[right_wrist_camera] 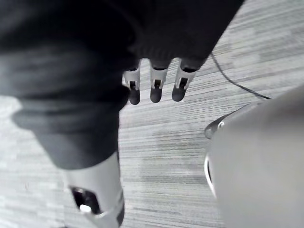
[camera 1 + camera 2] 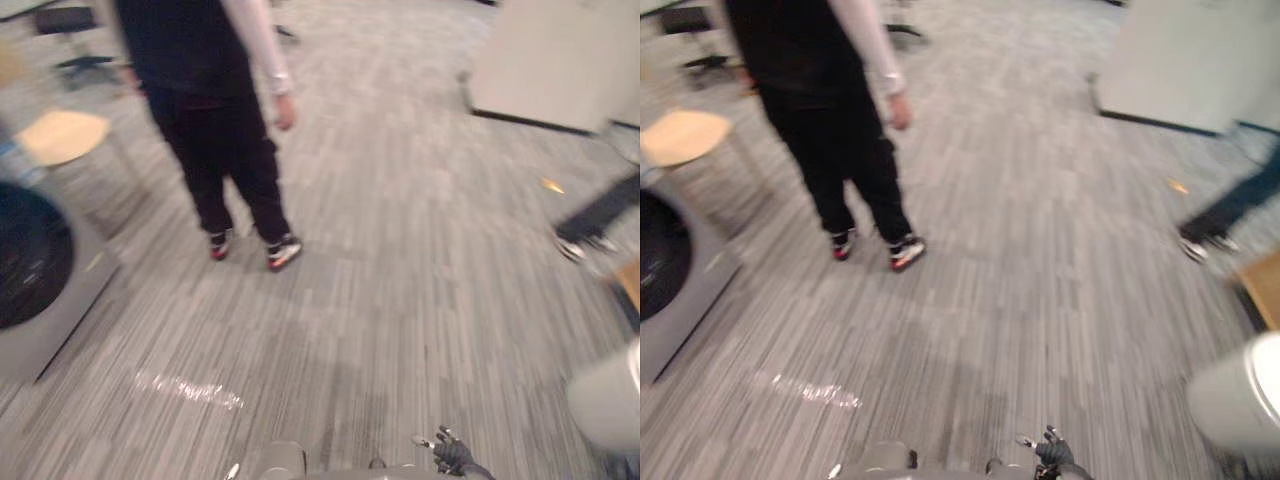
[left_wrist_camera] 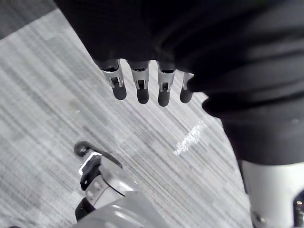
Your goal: Organize washtable
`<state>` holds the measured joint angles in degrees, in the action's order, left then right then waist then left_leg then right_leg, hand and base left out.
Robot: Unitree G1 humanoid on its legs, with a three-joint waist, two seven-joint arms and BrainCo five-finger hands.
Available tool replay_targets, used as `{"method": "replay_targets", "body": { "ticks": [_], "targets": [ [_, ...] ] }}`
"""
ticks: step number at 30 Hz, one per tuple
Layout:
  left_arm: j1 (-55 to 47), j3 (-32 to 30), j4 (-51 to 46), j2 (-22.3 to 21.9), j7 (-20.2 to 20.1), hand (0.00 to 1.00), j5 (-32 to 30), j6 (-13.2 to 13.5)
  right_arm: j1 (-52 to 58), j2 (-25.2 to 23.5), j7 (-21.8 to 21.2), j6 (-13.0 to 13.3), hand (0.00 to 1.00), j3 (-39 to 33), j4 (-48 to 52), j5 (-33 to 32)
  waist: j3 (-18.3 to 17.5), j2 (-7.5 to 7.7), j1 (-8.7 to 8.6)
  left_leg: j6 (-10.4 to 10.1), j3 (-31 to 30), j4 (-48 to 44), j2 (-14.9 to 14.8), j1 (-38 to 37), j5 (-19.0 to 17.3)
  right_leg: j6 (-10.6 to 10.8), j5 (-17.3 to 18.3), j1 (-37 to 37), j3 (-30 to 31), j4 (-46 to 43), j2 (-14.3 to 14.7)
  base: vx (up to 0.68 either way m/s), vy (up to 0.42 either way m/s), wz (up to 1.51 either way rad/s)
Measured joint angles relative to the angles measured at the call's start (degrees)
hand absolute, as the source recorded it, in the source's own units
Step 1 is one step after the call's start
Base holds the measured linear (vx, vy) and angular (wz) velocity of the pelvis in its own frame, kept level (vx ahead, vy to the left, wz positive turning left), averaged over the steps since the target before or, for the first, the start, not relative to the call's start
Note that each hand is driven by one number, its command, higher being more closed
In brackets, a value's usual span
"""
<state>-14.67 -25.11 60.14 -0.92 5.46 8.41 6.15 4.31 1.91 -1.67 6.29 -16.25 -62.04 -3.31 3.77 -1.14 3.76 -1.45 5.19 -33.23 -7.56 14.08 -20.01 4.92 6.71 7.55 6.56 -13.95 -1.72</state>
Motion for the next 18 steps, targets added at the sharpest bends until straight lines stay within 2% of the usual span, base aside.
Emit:
{"method": "replay_targets", "body": {
  "ticks": [1,2,4,5,6,7,8,9,11,12,16,18],
  "targets": [
    [0.02,0.69,0.04,0.20,-0.05,0.00,0.04,0.00,0.00,0.32,-0.01,-0.39,0.00,0.04,-0.35,0.07,-0.01,-0.04,0.16,1.12,3.87,2.10,0.05,-1.61,0.60,-0.57,-0.40,0.08,-11.75,0.09,-3.39,0.00,0.305,-1.57],
    [0.04,1.23,0.17,0.27,-0.28,0.00,0.05,-0.05,0.04,0.70,-0.02,-0.57,0.00,0.05,-1.15,0.58,-0.23,-0.33,0.08,2.18,6.39,4.42,0.39,-3.01,1.22,-1.05,-0.69,-0.81,-20.77,0.38,-5.47,-0.01,0.281,-1.41],
    [0.11,3.20,0.29,1.05,-0.48,0.00,0.04,-0.10,0.02,0.72,0.03,-0.64,0.00,-0.03,-1.90,0.70,-0.46,-0.38,-0.04,3.30,8.56,6.85,1.11,-4.18,2.06,-2.03,-1.75,-3.65,-26.32,2.49,-6.06,-0.02,0.146,-0.82],
    [0.13,3.72,0.37,1.53,-0.62,0.00,0.04,-0.14,0.16,0.71,-0.03,-0.72,0.00,0.00,-2.19,1.08,-0.71,-0.01,-0.07,3.59,9.56,7.54,1.94,-4.30,2.46,-1.89,-2.41,-5.74,-26.20,5.49,-5.80,-0.03,0.054,-0.51],
    [0.19,3.83,0.44,1.53,-0.61,0.00,0.04,-0.16,0.03,0.78,-0.10,-0.90,0.00,-0.04,-2.39,1.25,-0.78,0.05,0.01,3.66,9.92,7.54,2.07,-4.30,2.51,-1.06,-2.97,-6.39,-25.88,7.27,-5.61,-0.07,-0.003,-0.29],
    [0.16,4.27,0.95,1.59,-0.62,0.00,0.04,-0.35,0.00,0.89,-0.31,-1.25,0.00,-0.40,-2.42,1.46,-1.27,0.03,-0.03,3.73,10.40,8.20,2.46,-4.31,3.16,0.94,-4.52,-6.70,-25.42,9.09,-5.41,-0.07,-0.008,-0.12],
    [0.13,4.28,1.32,1.71,-0.60,0.00,0.04,-0.65,0.01,0.84,-0.45,-1.40,0.00,-0.90,-2.80,1.59,-1.58,-0.31,-0.12,3.66,10.51,9.52,3.05,-4.32,4.13,1.12,-5.38,-6.63,-25.45,10.28,-5.62,-0.09,-0.019,-0.01],
    [0.07,4.30,1.34,1.79,-0.61,0.00,0.03,-0.68,-0.19,0.91,-0.69,-1.60,0.00,-0.89,-3.66,1.69,-2.39,0.57,0.04,3.67,10.48,12.09,4.06,-4.44,5.87,1.30,-6.48,-6.32,-25.51,11.81,-6.10,-0.08,-0.021,0.10],
    [0.04,4.52,1.27,1.92,-0.57,0.00,0.07,-0.69,-0.55,1.05,-0.82,-1.90,0.00,-0.85,-4.67,1.73,-2.91,0.97,0.05,3.87,10.38,15.78,5.31,-4.45,8.38,0.81,-7.53,-5.54,-25.72,13.21,-6.62,-0.09,-0.036,0.13],
    [0.01,4.78,1.21,2.17,-0.54,0.00,0.07,-0.69,-0.58,1.04,-0.84,-2.29,0.00,-0.80,-4.67,1.81,-3.32,1.29,0.04,3.82,9.94,20.06,6.69,-4.44,11.13,0.73,-7.82,-4.08,-26.17,13.72,-7.47,-0.10,-0.053,0.27],
    [-0.08,4.82,1.24,2.23,-0.42,0.00,1.27,-0.71,-0.64,1.17,-0.71,-2.59,0.00,-0.85,-4.67,1.81,-3.58,1.61,-0.29,3.51,7.53,30.13,9.05,-6.60,17.46,0.41,-8.25,-3.35,-28.43,14.77,-8.10,-0.06,-0.054,0.34],
    [-0.18,4.76,1.23,2.27,-0.40,0.00,2.12,-0.70,-0.61,1.14,-0.25,-2.67,0.00,-0.85,-4.67,1.81,-3.62,2.05,0.15,3.14,6.83,33.24,9.55,-8.25,18.99,0.46,-8.36,-3.92,-28.79,15.22,-8.05,-0.03,-0.051,0.17]
  ]
}}
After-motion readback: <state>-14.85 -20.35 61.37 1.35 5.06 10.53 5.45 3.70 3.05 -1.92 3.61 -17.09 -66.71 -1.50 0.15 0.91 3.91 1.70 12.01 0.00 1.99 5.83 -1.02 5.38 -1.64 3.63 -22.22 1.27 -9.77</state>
